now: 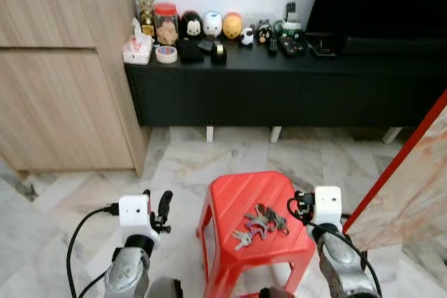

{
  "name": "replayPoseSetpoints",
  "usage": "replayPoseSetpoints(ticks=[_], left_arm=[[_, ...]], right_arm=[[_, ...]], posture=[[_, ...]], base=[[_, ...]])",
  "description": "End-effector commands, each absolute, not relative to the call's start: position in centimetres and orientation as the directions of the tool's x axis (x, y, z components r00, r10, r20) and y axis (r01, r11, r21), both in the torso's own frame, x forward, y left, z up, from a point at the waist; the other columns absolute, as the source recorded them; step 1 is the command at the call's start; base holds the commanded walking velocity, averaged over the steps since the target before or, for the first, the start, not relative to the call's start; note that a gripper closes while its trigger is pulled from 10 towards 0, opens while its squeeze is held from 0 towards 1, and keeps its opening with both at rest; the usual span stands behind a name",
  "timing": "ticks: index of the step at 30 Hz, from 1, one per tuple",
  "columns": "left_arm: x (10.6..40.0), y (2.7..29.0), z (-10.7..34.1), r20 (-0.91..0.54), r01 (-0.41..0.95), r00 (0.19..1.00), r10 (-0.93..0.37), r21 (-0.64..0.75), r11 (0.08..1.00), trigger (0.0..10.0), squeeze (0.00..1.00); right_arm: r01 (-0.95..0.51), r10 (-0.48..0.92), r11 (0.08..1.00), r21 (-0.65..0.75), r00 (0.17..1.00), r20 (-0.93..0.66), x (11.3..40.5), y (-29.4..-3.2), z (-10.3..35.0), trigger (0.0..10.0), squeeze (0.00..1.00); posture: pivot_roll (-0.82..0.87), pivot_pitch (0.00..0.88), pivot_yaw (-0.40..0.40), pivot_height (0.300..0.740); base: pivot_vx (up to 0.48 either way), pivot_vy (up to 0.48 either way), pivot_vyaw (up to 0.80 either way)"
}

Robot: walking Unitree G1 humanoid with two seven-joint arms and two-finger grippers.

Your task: Hang keys on a hook

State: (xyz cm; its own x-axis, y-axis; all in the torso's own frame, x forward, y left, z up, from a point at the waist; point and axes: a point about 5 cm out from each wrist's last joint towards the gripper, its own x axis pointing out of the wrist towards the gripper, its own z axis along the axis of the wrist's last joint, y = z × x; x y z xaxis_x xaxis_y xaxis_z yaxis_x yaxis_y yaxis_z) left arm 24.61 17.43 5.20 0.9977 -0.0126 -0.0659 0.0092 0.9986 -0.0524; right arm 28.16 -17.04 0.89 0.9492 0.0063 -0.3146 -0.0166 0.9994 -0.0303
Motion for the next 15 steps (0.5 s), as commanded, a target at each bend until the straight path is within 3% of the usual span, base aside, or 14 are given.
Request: replayPoseSetpoints(ticks=[1,12,15], left_arm=[[24.57,17.37,4.97,-0.081,0.008,0.997,-0.014,-0.065,0.998,10.0,0.00],[24.58,17.19,4.78,-0.095,0.021,0.995,-0.028,-0.077,0.997,10.0,0.00],[24.56,17.13,4.77,-0.095,0.022,0.995,-0.029,-0.079,0.997,10.0,0.00]], right_arm=[[-0.015,0.001,0.999,-0.040,0.949,-0.314,28.22,-17.21,0.92,10.0,0.00],[-0.027,0.014,0.999,-0.037,0.950,-0.313,28.16,-16.98,0.86,10.0,0.00],[-0.029,0.016,0.999,-0.038,0.949,-0.315,28.09,-16.99,0.82,10.0,0.00]], posture=[[0.05,0.000,-0.097,0.608],[0.05,0.000,-0.095,0.608],[0.05,0.000,-0.096,0.608]], base=[[0.000,0.000,0.00],[0.000,0.000,0.00],[0.274,0.000,0.00]])
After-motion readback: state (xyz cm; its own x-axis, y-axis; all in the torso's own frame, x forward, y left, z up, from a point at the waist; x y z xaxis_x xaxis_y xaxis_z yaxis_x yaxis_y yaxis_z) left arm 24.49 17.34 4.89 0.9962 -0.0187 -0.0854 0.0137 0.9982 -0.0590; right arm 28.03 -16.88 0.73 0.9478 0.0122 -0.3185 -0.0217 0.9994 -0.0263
